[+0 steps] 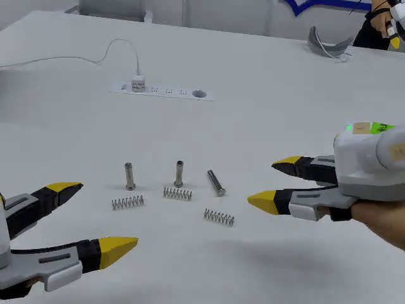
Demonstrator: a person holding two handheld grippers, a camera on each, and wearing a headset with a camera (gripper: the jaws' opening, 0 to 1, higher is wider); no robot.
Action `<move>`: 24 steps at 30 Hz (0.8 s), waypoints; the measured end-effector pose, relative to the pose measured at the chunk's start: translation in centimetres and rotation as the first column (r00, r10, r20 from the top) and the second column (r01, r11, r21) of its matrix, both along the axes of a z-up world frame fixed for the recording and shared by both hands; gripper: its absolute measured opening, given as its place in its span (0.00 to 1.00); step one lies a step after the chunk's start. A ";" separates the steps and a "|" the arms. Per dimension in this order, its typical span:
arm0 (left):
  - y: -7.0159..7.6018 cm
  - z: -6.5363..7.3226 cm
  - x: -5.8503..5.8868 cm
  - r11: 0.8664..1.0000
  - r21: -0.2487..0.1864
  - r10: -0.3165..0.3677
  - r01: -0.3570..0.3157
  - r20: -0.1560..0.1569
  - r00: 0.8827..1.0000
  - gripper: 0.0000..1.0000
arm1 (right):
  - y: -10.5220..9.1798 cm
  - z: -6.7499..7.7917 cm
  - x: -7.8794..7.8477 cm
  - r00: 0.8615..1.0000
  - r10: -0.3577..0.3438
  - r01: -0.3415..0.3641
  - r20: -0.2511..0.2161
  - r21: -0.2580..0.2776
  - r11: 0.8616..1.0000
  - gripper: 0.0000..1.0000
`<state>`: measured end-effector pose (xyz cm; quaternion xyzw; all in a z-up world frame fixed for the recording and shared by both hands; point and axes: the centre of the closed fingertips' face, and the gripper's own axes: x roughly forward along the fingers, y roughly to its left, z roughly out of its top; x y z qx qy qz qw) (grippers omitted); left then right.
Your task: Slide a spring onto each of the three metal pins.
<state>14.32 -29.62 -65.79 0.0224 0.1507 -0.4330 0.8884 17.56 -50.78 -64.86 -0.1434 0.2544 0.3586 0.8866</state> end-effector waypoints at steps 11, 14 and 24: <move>0.1 0.0 0.0 1.000 0.001 -0.001 0.001 -0.001 1.000 0.82 | 1.0 -0.8 2.5 0.999 -0.023 0.021 -0.044 -0.048 0.999 0.41; 0.1 -0.1 0.0 1.000 0.003 -0.002 0.002 -0.004 1.000 0.81 | 1.5 -1.1 3.2 0.998 -0.024 0.020 -0.054 -0.058 0.998 0.39; -0.1 -0.1 -0.1 1.000 0.005 -0.012 0.012 -0.005 1.000 0.81 | 2.8 -2.2 5.2 0.995 -0.039 0.031 -0.087 -0.085 0.996 0.33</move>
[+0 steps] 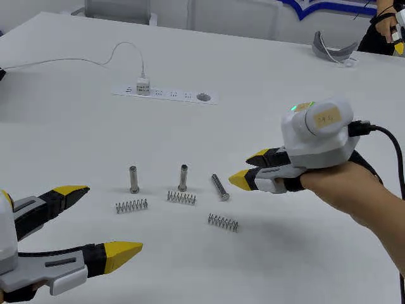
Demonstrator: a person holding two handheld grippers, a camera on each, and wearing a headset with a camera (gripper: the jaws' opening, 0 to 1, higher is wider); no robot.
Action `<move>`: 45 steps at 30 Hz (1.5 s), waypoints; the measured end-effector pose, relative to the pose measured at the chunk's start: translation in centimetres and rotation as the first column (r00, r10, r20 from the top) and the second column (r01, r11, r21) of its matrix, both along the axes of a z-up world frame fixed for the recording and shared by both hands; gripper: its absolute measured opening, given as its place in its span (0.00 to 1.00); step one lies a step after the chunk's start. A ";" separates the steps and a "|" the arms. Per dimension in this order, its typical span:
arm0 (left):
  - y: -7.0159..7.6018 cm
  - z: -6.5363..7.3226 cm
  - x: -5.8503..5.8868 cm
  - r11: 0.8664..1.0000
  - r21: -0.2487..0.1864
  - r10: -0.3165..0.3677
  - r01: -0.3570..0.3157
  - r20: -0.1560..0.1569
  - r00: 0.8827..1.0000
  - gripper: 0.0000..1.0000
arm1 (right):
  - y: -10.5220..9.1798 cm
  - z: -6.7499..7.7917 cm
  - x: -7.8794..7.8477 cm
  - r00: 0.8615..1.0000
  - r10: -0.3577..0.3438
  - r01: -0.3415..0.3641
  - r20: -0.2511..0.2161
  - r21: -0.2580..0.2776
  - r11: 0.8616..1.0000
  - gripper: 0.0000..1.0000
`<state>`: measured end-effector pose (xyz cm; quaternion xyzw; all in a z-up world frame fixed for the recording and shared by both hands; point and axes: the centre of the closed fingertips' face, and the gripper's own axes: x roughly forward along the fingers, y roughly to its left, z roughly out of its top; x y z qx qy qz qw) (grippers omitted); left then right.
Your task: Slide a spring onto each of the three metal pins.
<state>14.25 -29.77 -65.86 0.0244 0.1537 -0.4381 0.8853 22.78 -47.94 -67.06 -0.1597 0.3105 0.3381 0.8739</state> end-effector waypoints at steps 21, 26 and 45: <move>-0.2 -0.3 -0.1 1.000 0.007 -0.013 0.013 -0.010 1.000 0.79 | 1.9 -5.0 3.1 0.989 -0.098 0.092 -0.110 -0.058 0.994 0.20; -0.3 -0.4 -0.1 1.000 0.010 -0.019 0.020 -0.014 1.000 0.79 | 1.8 -5.6 3.5 0.985 -0.121 0.111 -0.123 -0.078 0.991 0.18; 0.0 -1.0 0.1 1.000 0.010 -0.009 0.010 -0.028 1.000 0.78 | 2.0 -7.0 3.9 0.968 -0.161 0.144 -0.192 -0.103 0.984 0.13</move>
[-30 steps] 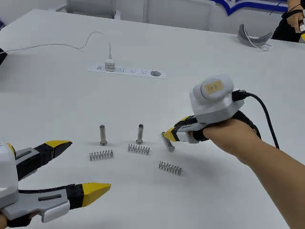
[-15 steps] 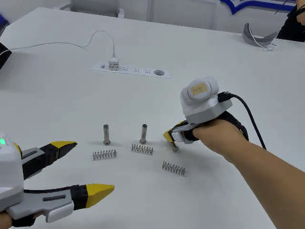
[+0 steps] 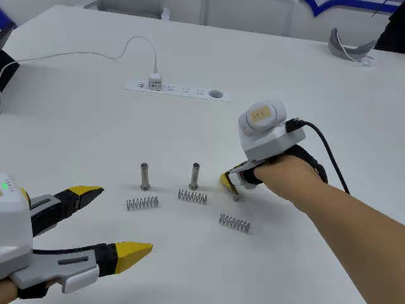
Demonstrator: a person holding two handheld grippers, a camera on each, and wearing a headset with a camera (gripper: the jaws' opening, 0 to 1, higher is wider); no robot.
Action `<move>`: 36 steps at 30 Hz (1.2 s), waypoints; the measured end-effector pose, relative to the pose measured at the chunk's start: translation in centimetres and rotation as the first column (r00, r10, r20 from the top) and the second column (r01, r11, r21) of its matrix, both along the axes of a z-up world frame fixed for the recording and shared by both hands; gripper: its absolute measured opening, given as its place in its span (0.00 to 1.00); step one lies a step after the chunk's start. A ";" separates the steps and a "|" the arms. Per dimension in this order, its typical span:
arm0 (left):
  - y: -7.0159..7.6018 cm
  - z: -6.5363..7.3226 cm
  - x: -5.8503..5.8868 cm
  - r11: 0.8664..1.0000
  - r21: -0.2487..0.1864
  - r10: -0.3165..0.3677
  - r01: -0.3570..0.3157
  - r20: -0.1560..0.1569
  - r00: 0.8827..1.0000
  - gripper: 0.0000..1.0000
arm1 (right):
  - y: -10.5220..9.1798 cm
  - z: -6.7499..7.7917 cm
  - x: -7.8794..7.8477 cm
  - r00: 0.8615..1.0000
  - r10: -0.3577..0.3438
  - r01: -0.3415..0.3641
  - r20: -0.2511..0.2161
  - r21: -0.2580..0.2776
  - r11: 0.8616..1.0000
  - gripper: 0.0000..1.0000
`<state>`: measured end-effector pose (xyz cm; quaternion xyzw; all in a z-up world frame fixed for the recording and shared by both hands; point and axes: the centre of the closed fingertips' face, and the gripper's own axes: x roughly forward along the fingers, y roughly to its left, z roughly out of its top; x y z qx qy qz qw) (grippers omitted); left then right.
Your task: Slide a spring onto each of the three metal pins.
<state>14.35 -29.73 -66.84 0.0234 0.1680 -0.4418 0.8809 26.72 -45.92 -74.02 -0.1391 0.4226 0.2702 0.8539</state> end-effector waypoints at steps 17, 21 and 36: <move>-0.1 -0.3 0.1 1.000 0.001 -0.003 0.003 -0.007 1.000 0.77 | 0.7 0.2 -0.9 0.996 0.065 -0.068 -0.053 -0.046 0.997 0.10; -0.1 -0.2 0.2 1.000 0.001 -0.003 0.003 -0.006 1.000 0.77 | 0.6 0.1 -1.0 0.995 0.071 -0.075 -0.073 -0.054 0.996 0.10; 0.3 0.0 0.3 1.000 -0.001 0.008 -0.008 -0.004 1.000 0.77 | 0.5 0.1 -0.9 0.995 0.087 -0.091 -0.055 -0.077 0.993 0.09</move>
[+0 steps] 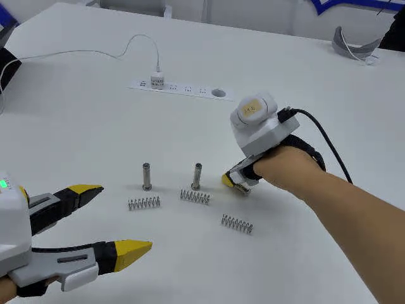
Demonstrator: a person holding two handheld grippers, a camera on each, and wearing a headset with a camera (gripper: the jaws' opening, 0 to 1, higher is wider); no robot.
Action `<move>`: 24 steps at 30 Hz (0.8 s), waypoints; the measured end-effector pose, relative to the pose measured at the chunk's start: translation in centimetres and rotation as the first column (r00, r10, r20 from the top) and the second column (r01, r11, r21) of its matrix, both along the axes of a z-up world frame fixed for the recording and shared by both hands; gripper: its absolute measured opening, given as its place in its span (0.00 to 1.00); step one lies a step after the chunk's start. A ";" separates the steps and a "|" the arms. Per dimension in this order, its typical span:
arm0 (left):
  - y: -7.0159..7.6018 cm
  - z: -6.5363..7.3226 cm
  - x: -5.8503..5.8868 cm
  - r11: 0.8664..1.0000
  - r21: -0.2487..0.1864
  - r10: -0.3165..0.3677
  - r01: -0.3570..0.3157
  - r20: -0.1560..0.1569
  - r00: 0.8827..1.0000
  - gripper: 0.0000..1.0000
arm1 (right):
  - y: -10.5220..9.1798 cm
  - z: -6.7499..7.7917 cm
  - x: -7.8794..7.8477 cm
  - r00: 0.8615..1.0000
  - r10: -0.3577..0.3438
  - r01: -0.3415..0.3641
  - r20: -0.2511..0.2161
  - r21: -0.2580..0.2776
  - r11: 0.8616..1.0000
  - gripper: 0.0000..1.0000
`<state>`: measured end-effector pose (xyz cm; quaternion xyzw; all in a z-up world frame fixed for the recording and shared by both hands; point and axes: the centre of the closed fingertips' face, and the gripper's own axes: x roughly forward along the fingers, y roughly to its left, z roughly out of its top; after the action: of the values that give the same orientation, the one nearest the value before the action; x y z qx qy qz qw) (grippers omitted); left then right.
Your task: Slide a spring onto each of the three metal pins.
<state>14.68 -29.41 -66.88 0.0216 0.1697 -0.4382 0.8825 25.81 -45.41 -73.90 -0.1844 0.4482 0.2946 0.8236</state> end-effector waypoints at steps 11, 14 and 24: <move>-0.2 0.8 0.0 1.000 -0.005 -0.001 0.001 0.017 1.000 0.77 | 0.1 1.6 0.4 0.999 -0.005 0.004 0.043 0.028 1.000 0.09; -0.2 0.8 -0.1 1.000 -0.003 -0.002 0.002 0.019 1.000 0.77 | 0.2 2.1 0.1 0.999 -0.009 0.007 0.052 0.040 0.999 0.09; -0.4 1.4 -0.1 1.000 -0.002 -0.011 0.011 0.031 0.999 0.77 | 0.0 3.2 -0.5 0.996 -0.025 0.019 0.081 0.068 0.998 0.09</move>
<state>14.59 -29.77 -65.52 0.0283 0.1554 -0.4428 0.8826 25.30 -45.36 -70.75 -0.1638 0.4059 0.2924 0.8503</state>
